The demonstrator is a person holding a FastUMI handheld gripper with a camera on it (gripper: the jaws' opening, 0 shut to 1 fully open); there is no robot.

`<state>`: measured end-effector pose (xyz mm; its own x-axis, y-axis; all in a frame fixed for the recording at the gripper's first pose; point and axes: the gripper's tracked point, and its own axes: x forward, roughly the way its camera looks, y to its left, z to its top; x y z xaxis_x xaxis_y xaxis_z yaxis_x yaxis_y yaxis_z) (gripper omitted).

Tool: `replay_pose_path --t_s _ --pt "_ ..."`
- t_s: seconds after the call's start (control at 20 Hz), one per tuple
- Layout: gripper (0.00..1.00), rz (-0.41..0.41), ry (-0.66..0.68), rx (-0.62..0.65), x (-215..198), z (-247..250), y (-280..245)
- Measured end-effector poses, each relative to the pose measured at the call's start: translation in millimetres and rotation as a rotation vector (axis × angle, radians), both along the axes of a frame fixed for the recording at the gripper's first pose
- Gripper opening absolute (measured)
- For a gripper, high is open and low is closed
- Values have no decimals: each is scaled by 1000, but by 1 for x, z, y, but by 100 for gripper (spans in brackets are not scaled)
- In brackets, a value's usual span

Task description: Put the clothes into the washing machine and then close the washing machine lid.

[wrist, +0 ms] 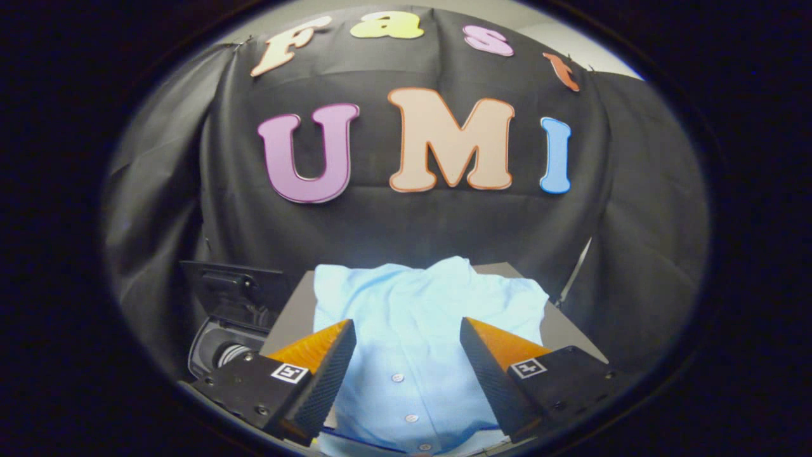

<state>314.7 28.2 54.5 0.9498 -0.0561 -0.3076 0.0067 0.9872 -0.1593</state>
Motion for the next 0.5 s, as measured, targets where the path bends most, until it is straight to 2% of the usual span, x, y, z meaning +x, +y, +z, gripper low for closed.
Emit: replay_pose_path --t_s 0.15,0.35,0.45,0.5 --pt "100 -56 120 43 8 -24 -12" --pt "97 -50 191 91 12 -41 -9" --pt "89 -60 165 114 19 -41 -8" --pt "85 -38 153 107 15 -42 -4"
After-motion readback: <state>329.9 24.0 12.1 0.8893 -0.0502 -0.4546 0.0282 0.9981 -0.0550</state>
